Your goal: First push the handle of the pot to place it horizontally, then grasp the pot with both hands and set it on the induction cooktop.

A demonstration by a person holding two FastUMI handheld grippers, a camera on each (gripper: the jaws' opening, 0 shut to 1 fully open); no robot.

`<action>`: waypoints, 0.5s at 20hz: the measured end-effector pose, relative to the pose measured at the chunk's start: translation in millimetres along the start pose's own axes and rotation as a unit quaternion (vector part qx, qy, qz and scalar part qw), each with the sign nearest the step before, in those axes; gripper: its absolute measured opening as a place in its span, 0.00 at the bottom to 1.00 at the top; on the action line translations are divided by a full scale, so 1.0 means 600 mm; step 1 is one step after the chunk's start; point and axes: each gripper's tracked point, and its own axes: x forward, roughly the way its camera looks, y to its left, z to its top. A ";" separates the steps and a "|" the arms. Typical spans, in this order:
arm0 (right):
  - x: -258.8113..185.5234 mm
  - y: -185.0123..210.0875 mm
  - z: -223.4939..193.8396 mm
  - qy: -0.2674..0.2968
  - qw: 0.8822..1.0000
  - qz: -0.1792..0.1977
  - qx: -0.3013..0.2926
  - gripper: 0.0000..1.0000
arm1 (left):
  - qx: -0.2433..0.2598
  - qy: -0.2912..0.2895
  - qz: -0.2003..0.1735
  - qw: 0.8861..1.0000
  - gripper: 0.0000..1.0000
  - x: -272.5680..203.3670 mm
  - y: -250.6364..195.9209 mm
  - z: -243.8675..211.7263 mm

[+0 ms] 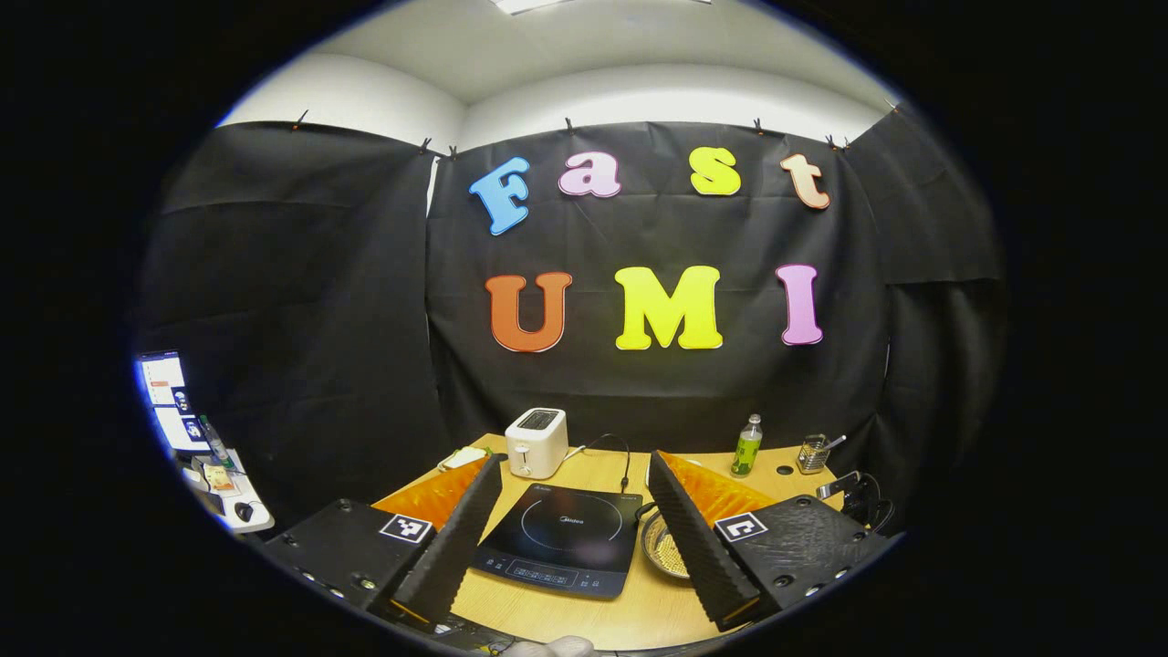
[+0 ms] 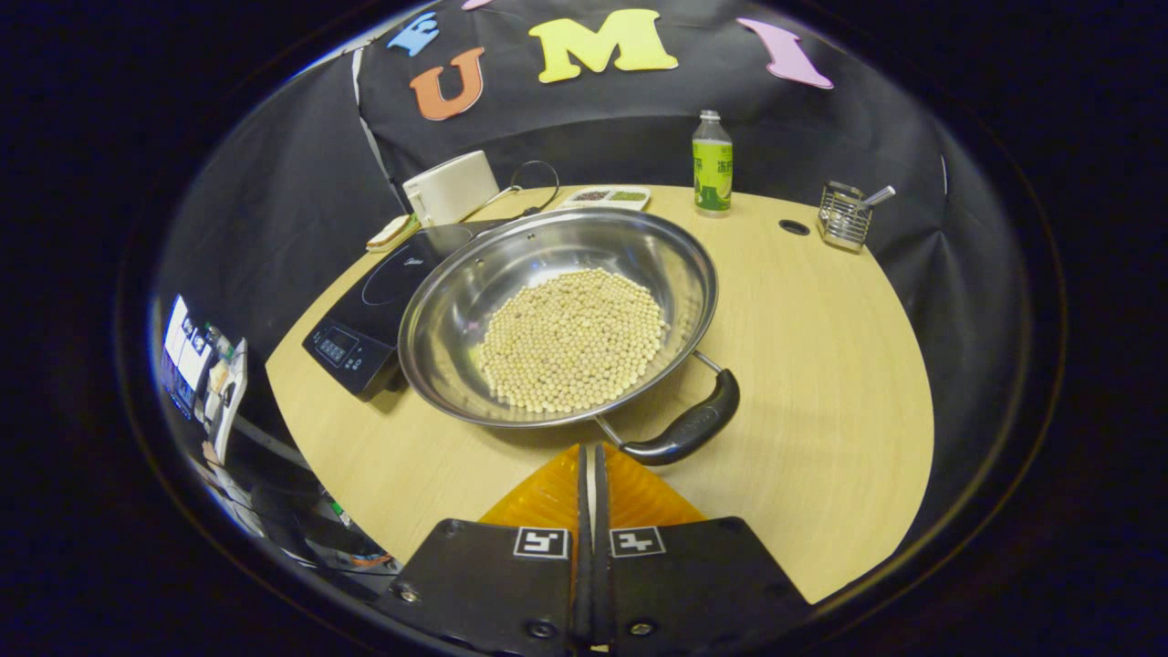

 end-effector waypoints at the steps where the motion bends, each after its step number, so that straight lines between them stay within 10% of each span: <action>1: 0.001 -0.009 0.004 0.000 1.000 0.000 -0.002 0.04 | 0.001 0.001 0.003 1.000 0.97 0.002 -0.005 0.000; 10: 0.012 -0.089 0.043 0.011 1.000 -0.001 -0.023 0.00 | -0.006 0.004 0.025 1.000 0.97 0.034 -0.056 0.003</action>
